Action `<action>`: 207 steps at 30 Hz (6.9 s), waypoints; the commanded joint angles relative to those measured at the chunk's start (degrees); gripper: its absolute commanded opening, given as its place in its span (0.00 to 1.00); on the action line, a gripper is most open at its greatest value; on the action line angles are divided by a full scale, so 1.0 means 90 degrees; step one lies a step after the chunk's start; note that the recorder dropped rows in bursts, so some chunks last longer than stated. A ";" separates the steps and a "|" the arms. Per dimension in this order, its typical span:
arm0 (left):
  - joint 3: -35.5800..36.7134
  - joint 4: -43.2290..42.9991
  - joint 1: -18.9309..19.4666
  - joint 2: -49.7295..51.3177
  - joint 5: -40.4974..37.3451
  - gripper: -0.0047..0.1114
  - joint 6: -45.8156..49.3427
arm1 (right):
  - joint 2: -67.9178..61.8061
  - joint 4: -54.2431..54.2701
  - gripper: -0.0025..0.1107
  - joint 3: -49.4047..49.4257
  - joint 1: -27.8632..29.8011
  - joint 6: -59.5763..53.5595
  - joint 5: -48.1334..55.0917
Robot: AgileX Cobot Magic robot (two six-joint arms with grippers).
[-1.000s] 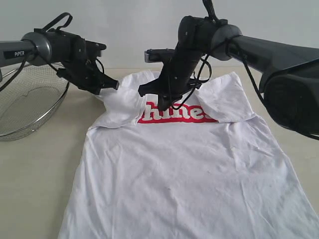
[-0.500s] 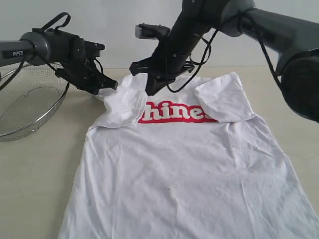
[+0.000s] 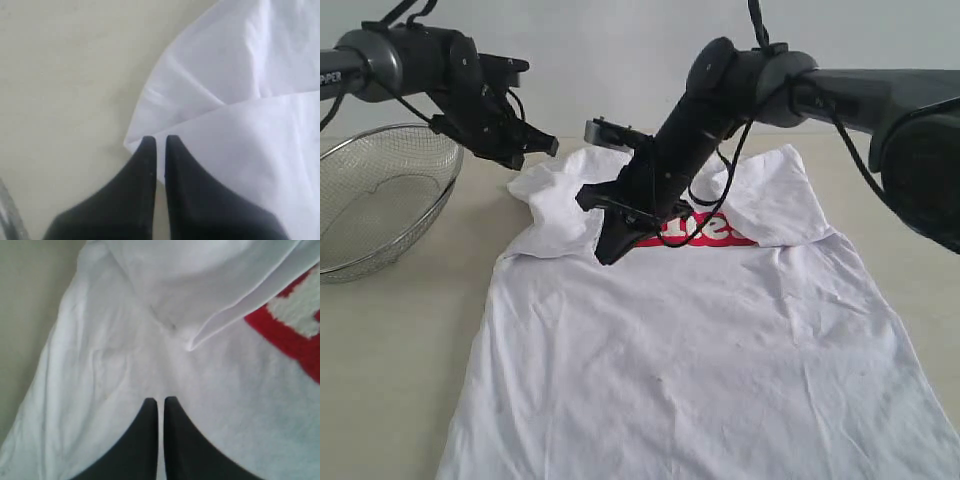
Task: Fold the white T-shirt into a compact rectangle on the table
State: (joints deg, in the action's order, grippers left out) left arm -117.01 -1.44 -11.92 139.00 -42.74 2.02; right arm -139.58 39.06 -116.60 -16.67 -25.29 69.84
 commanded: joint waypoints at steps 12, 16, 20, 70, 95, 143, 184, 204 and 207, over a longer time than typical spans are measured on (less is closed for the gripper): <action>0.0792 0.1062 0.0022 -0.0721 -0.1109 0.08 0.1153 | 0.0005 -0.0142 0.02 0.1202 -0.0732 -0.0403 -0.0839; 0.0854 0.1062 0.0022 -0.0730 -0.0967 0.08 0.1153 | 0.0005 -0.0226 0.02 0.1427 -0.0878 -0.0403 -0.0945; 0.0854 0.1062 0.0022 -0.0735 -0.0840 0.08 0.1153 | 0.0005 -0.0370 0.02 0.1473 -0.0954 -0.0390 -0.0832; 0.0402 -0.0494 -0.0003 0.0455 0.0416 0.08 0.0576 | 0.0502 -0.0412 0.02 0.1473 -0.0941 -0.0442 -0.0885; -0.0481 0.0774 -0.0003 0.0028 -0.0724 0.08 0.1166 | 0.0502 -0.0403 0.02 0.1473 -0.0941 -0.0510 -0.1156; 0.0056 0.1365 -0.0086 -0.0185 -0.3025 0.08 0.1685 | 0.0852 -0.0415 0.02 0.1473 -0.0941 -0.0416 -0.1385; 0.0843 0.1957 -0.0073 -0.1562 -0.1964 0.08 0.1657 | 0.2326 -0.0398 0.02 0.1473 0.0075 0.0316 -0.1230; 0.4287 0.3114 -0.0322 -0.5091 -0.2044 0.08 0.1176 | 0.5624 -0.0431 0.02 0.5120 0.0471 0.0384 -0.1895; 0.5578 0.3499 -0.0556 -0.6256 -0.1471 0.08 0.1175 | 0.6525 -0.0446 0.02 0.5654 0.0471 0.0396 -0.1901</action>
State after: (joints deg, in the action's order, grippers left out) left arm -73.09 27.25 -15.61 88.94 -59.49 12.88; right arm -85.65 35.17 -68.35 -12.73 -21.29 52.99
